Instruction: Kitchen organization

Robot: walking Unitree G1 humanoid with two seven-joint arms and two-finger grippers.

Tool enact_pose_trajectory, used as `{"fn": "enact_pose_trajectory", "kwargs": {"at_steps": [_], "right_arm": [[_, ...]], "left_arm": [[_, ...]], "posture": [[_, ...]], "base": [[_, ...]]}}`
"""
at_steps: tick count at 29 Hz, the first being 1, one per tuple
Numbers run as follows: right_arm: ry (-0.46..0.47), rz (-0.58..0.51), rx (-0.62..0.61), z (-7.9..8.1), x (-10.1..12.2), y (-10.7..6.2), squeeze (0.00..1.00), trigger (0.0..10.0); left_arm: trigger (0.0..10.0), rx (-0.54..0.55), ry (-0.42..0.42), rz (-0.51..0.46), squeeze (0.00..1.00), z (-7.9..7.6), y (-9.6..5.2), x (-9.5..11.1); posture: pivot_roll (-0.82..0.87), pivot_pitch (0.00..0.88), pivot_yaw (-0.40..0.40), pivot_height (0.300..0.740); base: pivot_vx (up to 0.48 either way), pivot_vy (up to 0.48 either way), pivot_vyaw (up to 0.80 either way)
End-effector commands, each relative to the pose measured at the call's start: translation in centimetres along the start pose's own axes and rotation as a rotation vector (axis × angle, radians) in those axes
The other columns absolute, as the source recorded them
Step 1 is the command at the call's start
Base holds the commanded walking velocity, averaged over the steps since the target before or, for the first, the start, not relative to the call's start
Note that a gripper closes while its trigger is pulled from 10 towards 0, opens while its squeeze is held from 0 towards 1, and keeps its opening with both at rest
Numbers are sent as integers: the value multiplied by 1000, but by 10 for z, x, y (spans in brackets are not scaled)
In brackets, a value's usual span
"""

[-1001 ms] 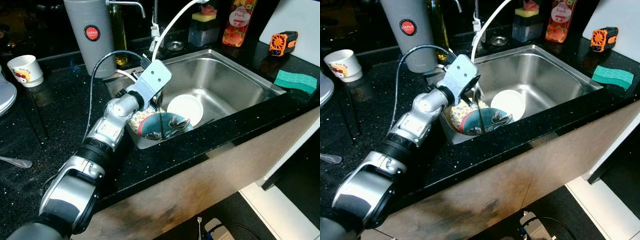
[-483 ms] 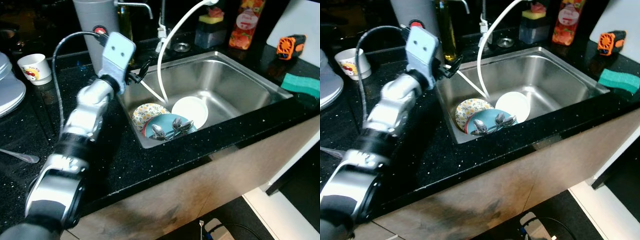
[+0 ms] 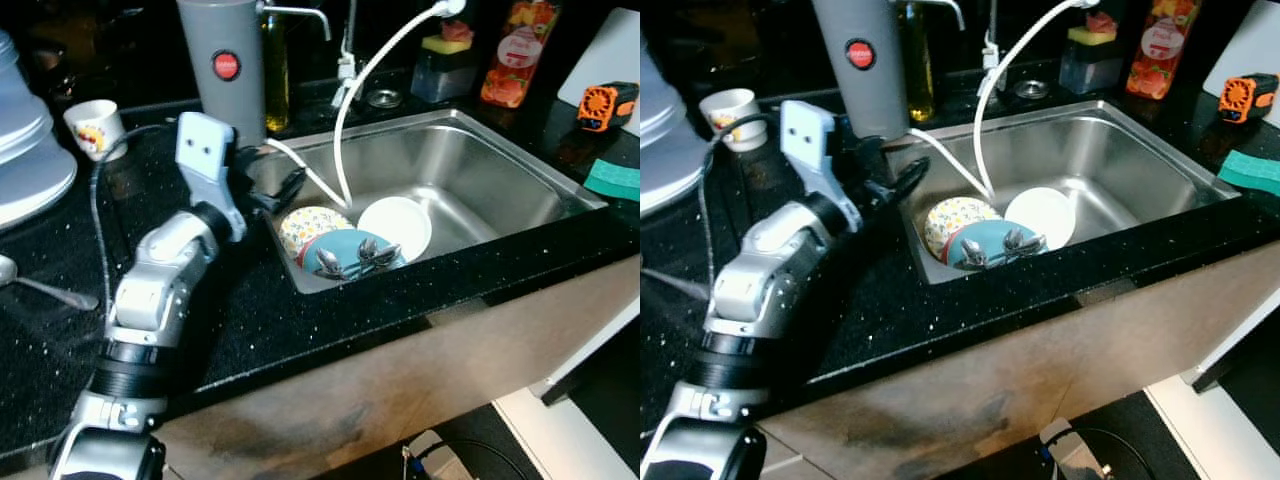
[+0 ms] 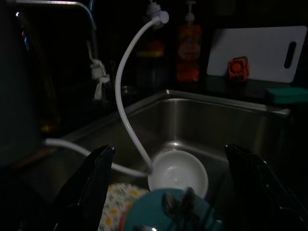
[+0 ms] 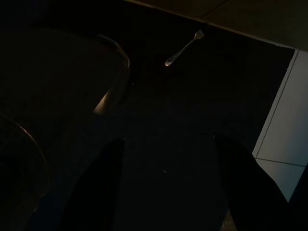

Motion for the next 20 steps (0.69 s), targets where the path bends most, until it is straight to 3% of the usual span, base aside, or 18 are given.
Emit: {"fn": "enact_pose_trajectory", "kwargs": {"at_steps": [1, 9, 20], "right_arm": [[6, 6, 1, 0, -2, 0, 0, 10000], [10, -13, 34, 2, 1, 0, 0, 10000], [-12, -19, 44, 2, 3, 0, 0, 10000]], "left_arm": [[10000, -7, -23, -17, 0, -5, -1, 4], [10000, -24, -35, -8, 0, -16, -1, 1], [10000, 37, -11, -1, 0, -7, -5, 2]], "posture": [[8, 0, 14, 740], [7, 0, 14, 740], [8, 0, 18, 740]], "base": [[-480, 0, 0], [-438, 0, 0], [0, 0, 800]]}}
Point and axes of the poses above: a point about 5 cm out from each wrist's last joint towards the gripper, its own y axis pointing out of the wrist towards the gripper, its own x axis along the axis of the wrist's last joint, z = x × y, the point moved 4 cm from there along y, pointing out of the wrist towards the gripper, and after that the axes turned 9 degrees about -y, right-handed, at the moved point
